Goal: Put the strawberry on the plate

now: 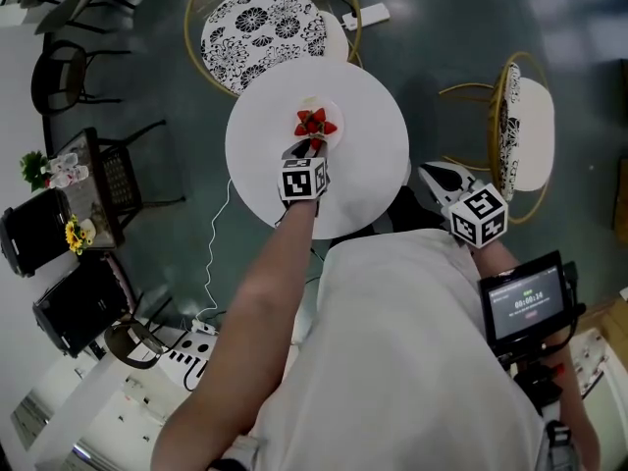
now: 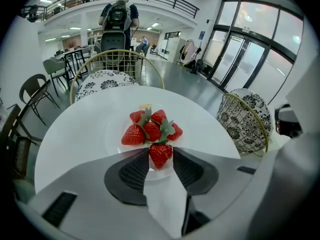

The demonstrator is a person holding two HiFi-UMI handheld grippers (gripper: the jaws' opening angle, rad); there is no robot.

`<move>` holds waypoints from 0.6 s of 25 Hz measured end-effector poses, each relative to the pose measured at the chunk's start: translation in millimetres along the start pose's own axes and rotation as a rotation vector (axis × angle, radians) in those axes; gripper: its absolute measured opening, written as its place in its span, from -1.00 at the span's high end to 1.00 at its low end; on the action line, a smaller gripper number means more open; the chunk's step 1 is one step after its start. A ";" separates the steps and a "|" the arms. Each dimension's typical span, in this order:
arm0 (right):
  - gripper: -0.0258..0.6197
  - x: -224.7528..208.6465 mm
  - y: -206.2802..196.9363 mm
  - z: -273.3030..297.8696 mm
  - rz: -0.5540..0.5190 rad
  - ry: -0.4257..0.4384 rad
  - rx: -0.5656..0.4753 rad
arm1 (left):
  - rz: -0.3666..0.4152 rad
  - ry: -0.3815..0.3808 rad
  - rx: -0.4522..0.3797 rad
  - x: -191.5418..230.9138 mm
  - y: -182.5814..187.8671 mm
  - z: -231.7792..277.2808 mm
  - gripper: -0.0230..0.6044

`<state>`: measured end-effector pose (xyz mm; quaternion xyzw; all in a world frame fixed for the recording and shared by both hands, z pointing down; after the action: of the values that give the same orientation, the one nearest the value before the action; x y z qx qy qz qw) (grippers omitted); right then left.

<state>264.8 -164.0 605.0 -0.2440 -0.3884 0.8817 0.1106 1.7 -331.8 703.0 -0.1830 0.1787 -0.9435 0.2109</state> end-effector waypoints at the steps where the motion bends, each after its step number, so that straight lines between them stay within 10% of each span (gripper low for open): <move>1: 0.91 0.0 -0.1 0.0 -0.001 0.001 0.000 | 0.000 -0.001 0.000 0.0 -0.7 -0.4 0.50; 15: 0.91 -7.4 1.1 -4.8 -0.018 0.017 -0.001 | 0.026 0.014 -0.032 -3.7 -2.1 -8.3 0.36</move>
<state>273.6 -164.7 604.0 -0.2482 -0.3900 0.8784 0.1215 0.6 -326.1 695.6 -0.1772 0.1975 -0.9390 0.2190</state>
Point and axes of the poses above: the fingertips, and each gripper's own axes: z forward along the fingers, x to its left, y out of its top, the point moved 8 cm from there along -z, backward along the fingers, and after that the axes turned 10 degrees about -z, right-handed, at the moved point
